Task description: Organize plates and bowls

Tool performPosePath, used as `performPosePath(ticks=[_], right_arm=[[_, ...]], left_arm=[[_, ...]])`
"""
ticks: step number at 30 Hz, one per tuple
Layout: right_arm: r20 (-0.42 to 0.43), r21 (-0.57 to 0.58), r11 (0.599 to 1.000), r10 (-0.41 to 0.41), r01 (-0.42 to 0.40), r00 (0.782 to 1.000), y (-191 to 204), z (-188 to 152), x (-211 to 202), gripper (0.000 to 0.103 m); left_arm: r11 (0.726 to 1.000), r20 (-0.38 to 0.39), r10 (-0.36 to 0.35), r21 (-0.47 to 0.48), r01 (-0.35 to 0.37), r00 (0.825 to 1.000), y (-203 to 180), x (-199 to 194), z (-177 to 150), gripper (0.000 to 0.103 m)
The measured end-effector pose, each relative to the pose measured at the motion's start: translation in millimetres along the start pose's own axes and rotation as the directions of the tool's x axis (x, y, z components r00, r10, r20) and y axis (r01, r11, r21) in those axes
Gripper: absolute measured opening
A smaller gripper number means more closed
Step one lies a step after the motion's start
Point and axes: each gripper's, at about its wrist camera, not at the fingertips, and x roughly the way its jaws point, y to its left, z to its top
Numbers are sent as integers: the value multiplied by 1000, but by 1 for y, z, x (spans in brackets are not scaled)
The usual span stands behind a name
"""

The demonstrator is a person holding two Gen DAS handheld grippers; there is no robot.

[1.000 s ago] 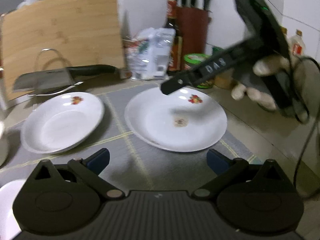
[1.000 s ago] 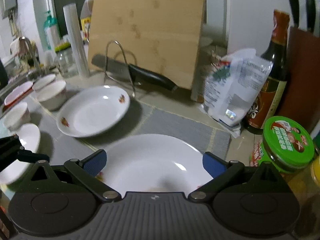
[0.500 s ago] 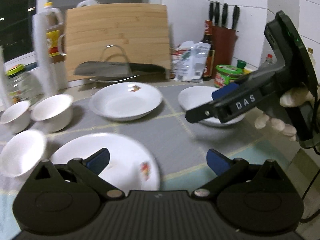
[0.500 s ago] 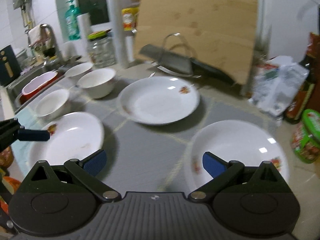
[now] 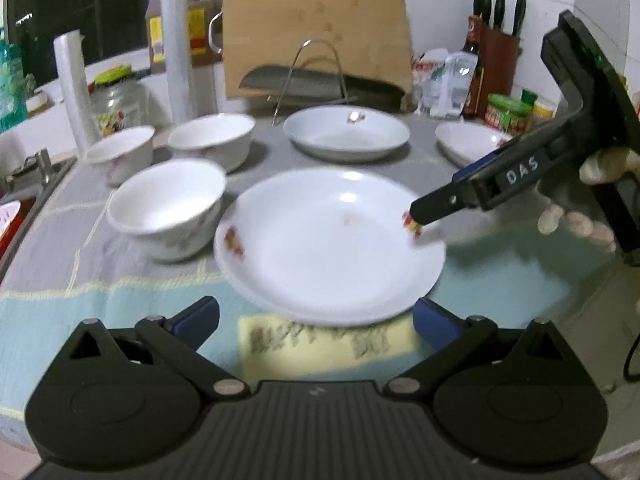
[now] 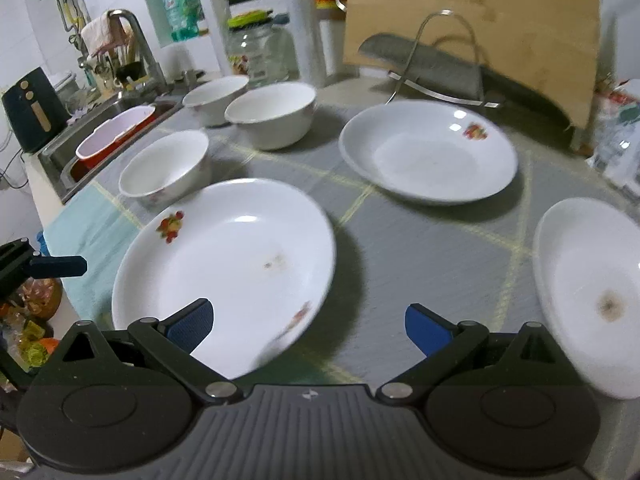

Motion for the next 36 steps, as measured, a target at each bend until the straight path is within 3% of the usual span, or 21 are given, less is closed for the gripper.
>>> performPosePath(ticks=[10, 20, 26, 36], right_arm=[[-89, 58, 998, 11, -6, 996, 24, -13, 26, 103], [-93, 36, 996, -76, 80, 993, 36, -11, 37, 103], [-104, -33, 993, -113, 110, 988, 40, -1, 50, 103], [-75, -64, 994, -96, 91, 993, 33, 6, 57, 103]], left_arm=[[992, -40, -97, 80, 100, 994, 28, 17, -17, 102], [965, -82, -192, 164, 203, 978, 41, 34, -17, 102], [960, -71, -196, 187, 206, 978, 42, 39, -15, 102], [950, -51, -222, 213, 228, 974, 45, 48, -10, 103]])
